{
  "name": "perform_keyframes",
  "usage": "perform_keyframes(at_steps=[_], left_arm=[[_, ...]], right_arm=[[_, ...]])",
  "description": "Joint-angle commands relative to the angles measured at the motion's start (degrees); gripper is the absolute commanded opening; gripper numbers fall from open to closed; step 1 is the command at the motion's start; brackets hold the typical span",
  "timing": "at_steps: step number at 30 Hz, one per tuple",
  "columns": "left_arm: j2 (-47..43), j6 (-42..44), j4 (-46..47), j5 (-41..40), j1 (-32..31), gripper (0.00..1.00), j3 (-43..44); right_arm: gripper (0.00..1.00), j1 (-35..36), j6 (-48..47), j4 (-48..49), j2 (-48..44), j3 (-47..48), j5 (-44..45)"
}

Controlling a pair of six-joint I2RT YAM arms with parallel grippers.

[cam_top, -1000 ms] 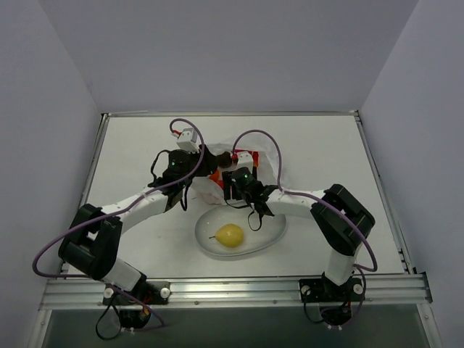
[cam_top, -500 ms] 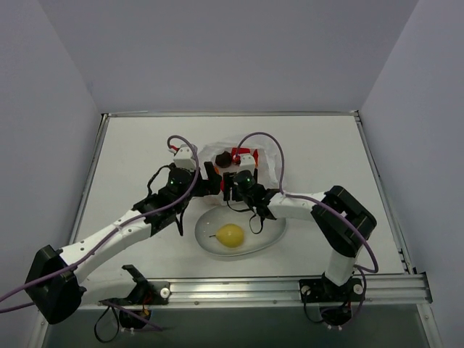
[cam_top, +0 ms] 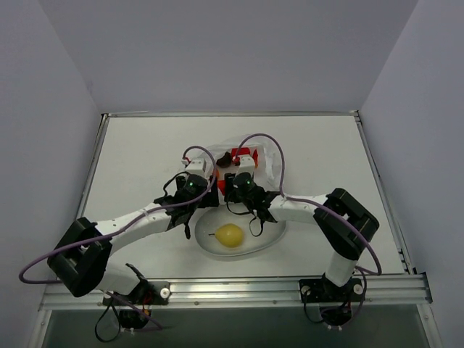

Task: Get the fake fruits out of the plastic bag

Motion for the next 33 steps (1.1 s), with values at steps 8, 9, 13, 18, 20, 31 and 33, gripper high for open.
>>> perform_keyframes(at_steps=[8,9,13,18,20,31,33], left_arm=[[6.04,1.67,12.41,-0.57,3.47,0.21,0.44],[5.87,1.94,13.72,-0.49,3.55,0.15,0.08],[4.64,2.64,16.72,1.0,4.08,0.02,-3.34],[2.88,2.73,20.58,2.85,4.26,0.02,-6.94],[1.74,2.29,21.29,3.2,4.26,0.02,-8.26],[-2.31,2.64,22.52,3.38,5.13,0.02,-10.64],[-1.87,2.56,23.22,3.99,5.49,0.02,-10.56]], right_arm=[[0.47,0.68,-1.52,-1.1,-4.47,0.7,-0.69],[0.47,0.51,-2.13,-1.36,-4.65,1.06,-1.38],[0.47,-0.02,-3.8,-4.08,-3.6,4.39,-3.58],[0.5,-0.72,-4.77,-5.23,1.66,10.27,-3.85],[0.52,-1.77,-5.04,-6.1,3.87,12.12,-4.64],[0.71,-3.36,-18.04,-13.31,9.5,19.16,-19.4],[0.79,-4.32,-19.44,-15.06,10.46,20.83,-20.54]])
